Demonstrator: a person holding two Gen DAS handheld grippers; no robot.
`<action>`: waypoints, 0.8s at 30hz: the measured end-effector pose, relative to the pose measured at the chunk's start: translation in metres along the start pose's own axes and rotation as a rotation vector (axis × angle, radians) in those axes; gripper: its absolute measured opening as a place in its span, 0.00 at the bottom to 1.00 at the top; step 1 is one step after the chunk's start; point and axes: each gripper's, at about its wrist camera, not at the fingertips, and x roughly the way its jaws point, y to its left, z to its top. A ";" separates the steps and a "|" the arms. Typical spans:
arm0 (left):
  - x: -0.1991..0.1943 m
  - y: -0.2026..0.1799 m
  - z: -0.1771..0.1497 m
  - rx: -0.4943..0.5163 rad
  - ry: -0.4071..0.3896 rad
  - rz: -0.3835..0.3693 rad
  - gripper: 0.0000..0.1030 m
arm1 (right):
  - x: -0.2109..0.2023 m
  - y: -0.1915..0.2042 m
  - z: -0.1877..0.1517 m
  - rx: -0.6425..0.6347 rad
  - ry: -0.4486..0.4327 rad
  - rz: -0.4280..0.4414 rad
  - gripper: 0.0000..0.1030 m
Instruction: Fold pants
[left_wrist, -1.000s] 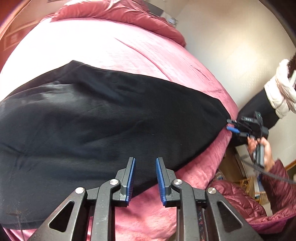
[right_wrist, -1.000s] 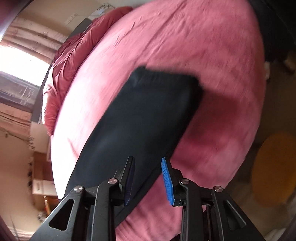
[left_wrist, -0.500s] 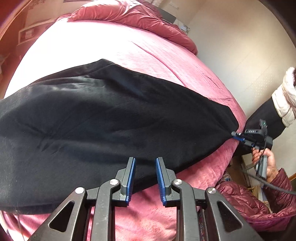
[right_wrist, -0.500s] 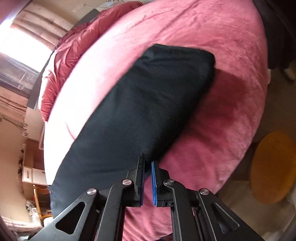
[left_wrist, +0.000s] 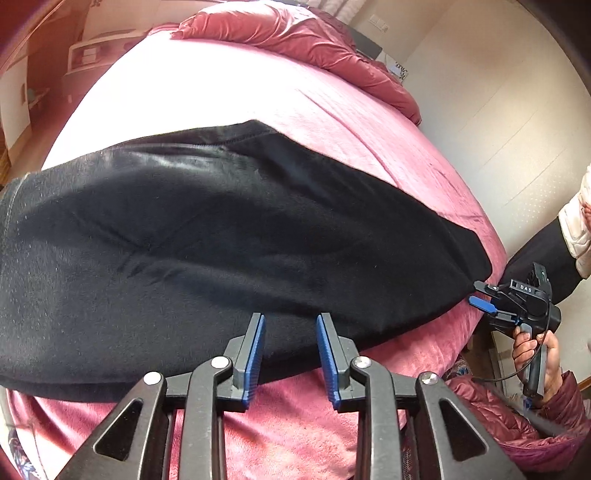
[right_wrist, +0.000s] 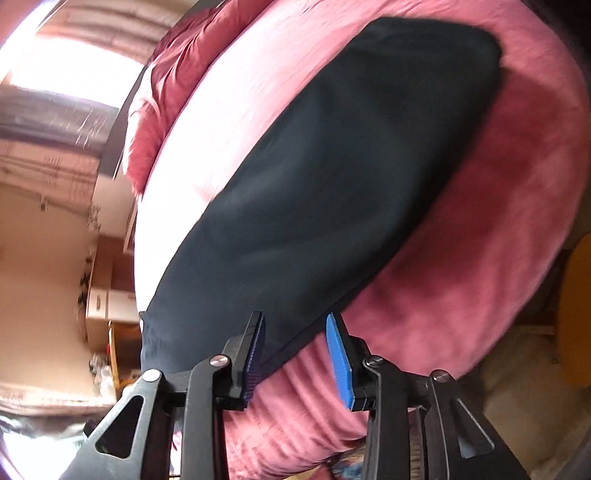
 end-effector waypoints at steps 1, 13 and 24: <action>0.002 0.001 -0.001 -0.007 0.010 0.001 0.31 | 0.007 0.005 -0.001 -0.015 0.008 -0.012 0.35; 0.013 -0.001 -0.013 -0.032 0.039 0.075 0.30 | 0.033 0.036 -0.010 -0.143 0.013 -0.154 0.08; -0.025 0.040 -0.022 -0.263 -0.083 0.131 0.31 | 0.019 0.056 -0.013 -0.250 0.065 -0.146 0.27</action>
